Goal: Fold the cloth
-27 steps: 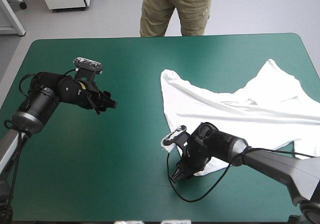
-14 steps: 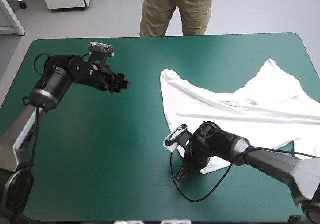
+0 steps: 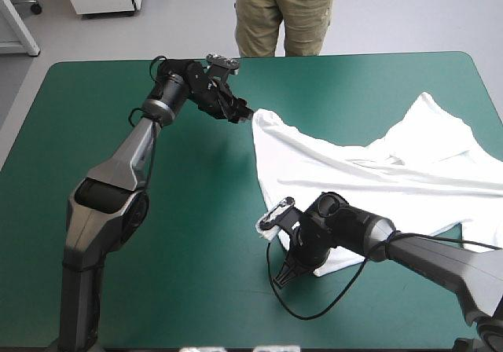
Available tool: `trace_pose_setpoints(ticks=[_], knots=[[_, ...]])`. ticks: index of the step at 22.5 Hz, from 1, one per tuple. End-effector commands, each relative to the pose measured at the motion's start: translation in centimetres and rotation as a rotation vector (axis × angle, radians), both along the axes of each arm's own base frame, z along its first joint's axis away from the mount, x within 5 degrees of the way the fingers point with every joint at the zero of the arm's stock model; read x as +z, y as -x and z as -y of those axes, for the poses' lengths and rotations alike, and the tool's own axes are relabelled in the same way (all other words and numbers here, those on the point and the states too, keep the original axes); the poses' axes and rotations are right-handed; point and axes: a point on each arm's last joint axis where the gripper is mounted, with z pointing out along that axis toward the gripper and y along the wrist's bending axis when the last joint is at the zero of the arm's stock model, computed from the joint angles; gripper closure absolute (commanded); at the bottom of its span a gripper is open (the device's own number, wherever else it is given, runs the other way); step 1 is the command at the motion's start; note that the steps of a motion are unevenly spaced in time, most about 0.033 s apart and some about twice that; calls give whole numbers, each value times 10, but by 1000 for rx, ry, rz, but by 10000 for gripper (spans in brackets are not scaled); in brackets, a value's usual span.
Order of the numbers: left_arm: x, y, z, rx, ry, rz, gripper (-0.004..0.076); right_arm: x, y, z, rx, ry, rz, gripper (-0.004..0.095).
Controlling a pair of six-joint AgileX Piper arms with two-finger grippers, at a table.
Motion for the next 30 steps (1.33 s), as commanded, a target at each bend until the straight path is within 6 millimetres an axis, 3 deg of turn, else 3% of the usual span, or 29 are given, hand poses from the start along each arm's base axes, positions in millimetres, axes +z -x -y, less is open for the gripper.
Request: trace_pose_setpoints(ticks=[1, 7, 11, 15, 19, 20, 25, 30], knots=[[30, -6, 13, 16, 68, 108, 251, 2, 13, -3, -39, -42, -93, 921], [14, -15, 36, -27, 215, 81, 251, 3, 13, -2, -43, -50, -90, 921], [-7, -13, 58, -85, 170, 84, 251, 4, 13, -3, -48, -60, -84, 921], [-55, -13, 71, -118, 40, -8, 251, 4, 14, -5, -65, -79, -108, 921], [-60, -12, 69, -124, -3, -27, 256, 4, 15, -5, -66, -84, -113, 921], [-60, -12, 67, -125, -26, -26, 275, 4, 15, -5, -64, -84, -113, 921], [-62, -15, 59, -121, -131, 2, 720, 4, 15, -6, -64, -87, -110, 921], [-62, -20, 49, -101, -167, 17, 728, 6, 14, -6, -72, -105, -96, 921]])
